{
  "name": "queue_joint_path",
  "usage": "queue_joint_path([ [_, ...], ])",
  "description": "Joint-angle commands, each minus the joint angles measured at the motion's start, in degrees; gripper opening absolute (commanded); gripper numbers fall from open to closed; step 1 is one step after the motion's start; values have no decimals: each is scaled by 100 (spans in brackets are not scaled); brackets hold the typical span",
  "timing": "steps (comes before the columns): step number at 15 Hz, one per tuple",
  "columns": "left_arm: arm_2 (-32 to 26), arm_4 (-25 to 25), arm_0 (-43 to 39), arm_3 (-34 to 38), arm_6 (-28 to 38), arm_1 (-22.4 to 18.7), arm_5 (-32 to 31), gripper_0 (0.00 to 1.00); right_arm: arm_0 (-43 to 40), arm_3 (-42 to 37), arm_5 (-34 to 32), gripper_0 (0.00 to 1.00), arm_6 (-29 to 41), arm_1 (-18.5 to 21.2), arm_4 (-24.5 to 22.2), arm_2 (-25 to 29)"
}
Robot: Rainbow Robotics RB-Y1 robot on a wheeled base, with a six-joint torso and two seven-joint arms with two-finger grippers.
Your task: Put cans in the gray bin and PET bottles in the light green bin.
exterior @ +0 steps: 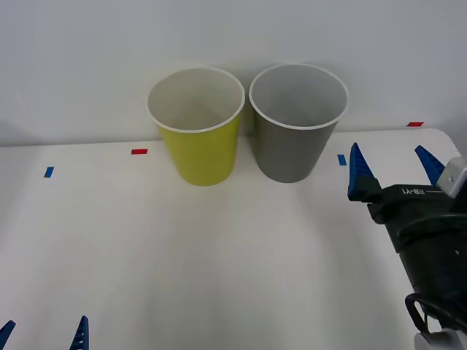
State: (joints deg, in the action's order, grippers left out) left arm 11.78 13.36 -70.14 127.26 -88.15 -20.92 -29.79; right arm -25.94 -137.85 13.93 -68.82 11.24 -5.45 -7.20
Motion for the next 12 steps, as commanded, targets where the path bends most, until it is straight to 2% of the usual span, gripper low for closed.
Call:
queue_joint_path([
  [1,0,0,0,0,0,0,0,100,-201,460,-919,100,-26,10,44,-36],
  [3,0,0,0,0,0,0,0,100,-360,1023,-1850,100,-88,-8,53,-10],
  [8,0,0,0,0,0,0,0,100,-1388,1128,-2966,100,-430,80,202,-53],
  [12,0,0,0,0,0,0,0,100,-2170,1128,-3564,100,-1555,291,756,-300],
])
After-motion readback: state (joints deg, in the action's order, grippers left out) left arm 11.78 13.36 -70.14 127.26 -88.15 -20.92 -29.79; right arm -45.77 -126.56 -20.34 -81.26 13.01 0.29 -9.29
